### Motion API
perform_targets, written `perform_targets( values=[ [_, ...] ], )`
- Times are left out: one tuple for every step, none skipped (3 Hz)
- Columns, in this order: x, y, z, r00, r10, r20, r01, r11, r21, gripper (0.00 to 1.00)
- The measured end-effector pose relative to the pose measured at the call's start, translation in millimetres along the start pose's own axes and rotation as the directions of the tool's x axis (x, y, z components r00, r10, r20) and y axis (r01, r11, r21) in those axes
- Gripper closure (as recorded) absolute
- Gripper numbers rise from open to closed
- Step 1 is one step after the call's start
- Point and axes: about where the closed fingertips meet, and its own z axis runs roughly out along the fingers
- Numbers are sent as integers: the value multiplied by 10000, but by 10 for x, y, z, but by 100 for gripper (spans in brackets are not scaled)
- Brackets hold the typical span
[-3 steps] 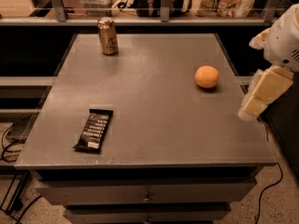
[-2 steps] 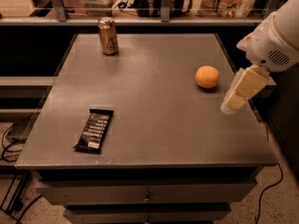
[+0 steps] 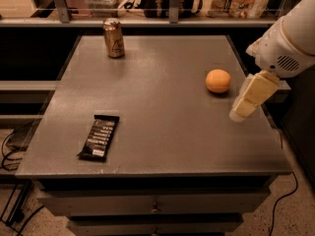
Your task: Pick orange
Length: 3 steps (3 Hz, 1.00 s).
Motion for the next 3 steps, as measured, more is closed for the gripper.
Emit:
perform_targets(
  values=[
    [-124, -94, 242, 9955, 473, 817, -463, 9988, -146, 0],
    [-280, -320, 596, 9789, 1074, 1739, -1046, 9942, -253, 0],
    [-350, -563, 863, 9615, 1552, 2268, -1545, 9878, -211, 0]
  ],
)
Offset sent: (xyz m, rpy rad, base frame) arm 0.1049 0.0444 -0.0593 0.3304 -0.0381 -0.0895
